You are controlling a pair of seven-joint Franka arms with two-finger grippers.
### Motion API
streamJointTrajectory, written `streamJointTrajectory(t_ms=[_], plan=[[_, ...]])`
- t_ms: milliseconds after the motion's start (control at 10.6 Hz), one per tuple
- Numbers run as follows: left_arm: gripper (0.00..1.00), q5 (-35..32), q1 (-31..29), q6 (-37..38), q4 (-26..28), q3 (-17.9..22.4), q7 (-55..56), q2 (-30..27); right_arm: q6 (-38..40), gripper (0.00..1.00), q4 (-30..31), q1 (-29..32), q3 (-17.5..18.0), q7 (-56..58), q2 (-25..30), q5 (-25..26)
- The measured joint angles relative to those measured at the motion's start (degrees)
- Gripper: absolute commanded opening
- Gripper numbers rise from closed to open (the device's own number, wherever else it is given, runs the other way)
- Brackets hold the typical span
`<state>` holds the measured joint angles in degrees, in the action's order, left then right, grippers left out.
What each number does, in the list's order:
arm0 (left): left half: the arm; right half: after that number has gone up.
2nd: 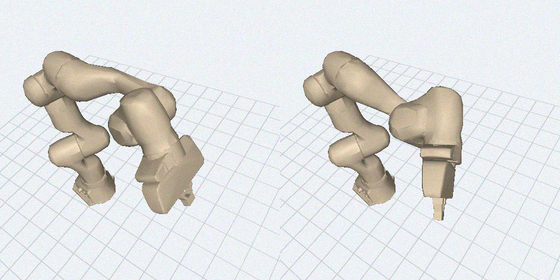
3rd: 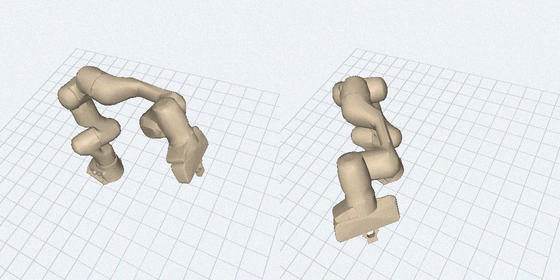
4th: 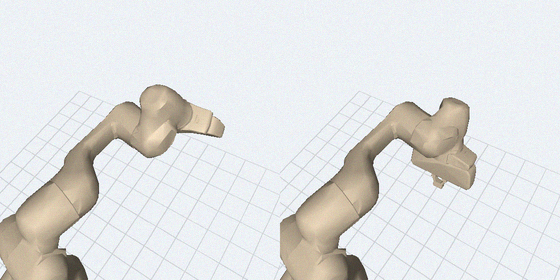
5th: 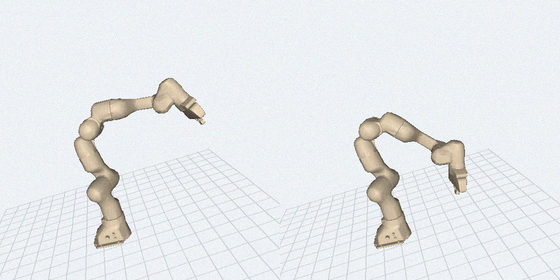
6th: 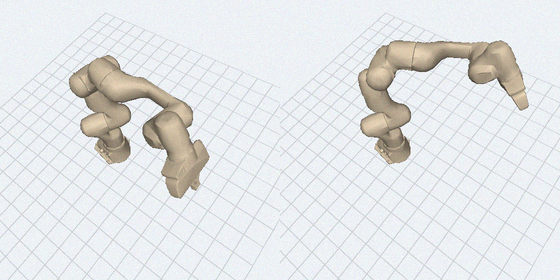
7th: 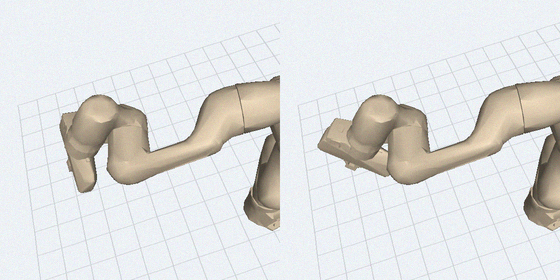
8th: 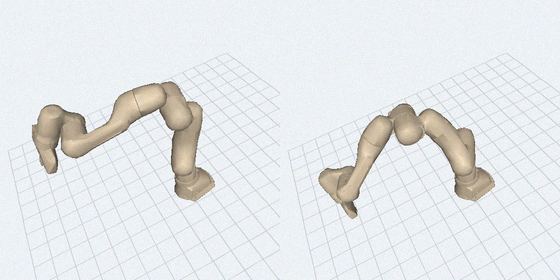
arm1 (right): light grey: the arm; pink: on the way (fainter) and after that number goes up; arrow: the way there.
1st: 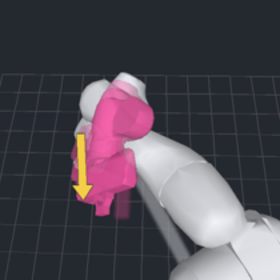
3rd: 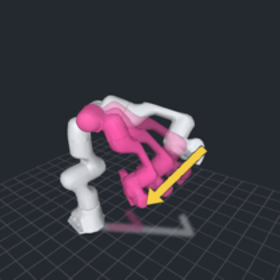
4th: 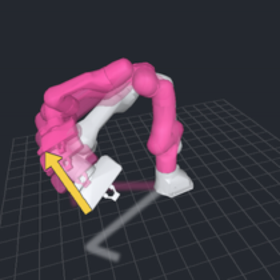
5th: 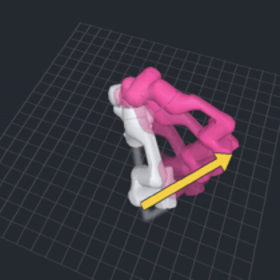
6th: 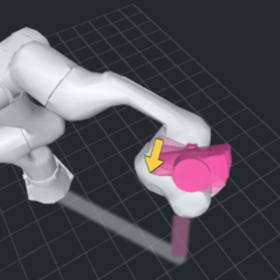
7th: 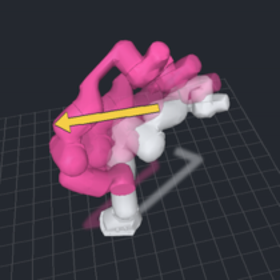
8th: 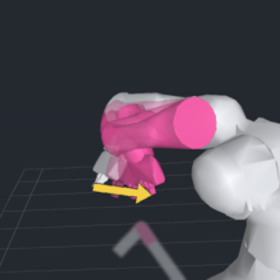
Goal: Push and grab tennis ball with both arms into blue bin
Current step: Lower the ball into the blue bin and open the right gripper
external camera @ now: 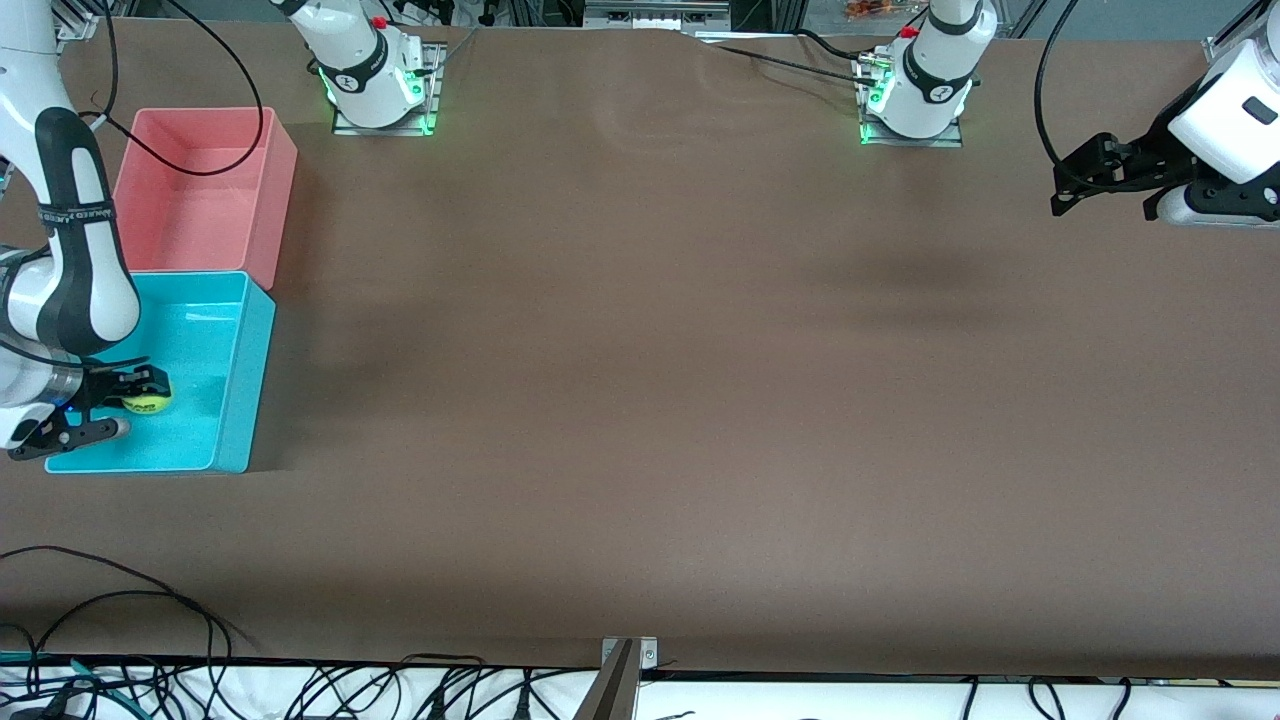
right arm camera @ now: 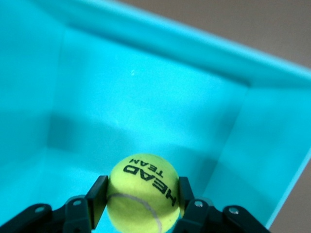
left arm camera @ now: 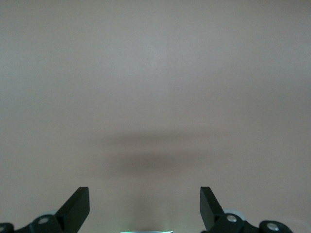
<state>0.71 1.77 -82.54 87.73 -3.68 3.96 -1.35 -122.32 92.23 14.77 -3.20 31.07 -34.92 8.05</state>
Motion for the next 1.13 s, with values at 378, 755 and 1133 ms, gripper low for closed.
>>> streamJointTrajectory(t_ms=[378,755,1133], plan=[[1.0,0.0,0.4,0.0,0.0,-0.1,0.0,0.0,0.0,0.35,5.9,2.2,-1.4,2.6,3.4,0.0],[1.0,0.0,0.4,0.0,-0.1,-0.2,0.0,0.0,-0.5,0.35,8.9,4.5,-1.4,3.9,4.5,0.0],[1.0,0.0,0.5,0.0,-0.1,-0.2,0.0,0.0,-2.4,0.35,13.2,4.8,-1.4,3.9,4.6,0.0]])
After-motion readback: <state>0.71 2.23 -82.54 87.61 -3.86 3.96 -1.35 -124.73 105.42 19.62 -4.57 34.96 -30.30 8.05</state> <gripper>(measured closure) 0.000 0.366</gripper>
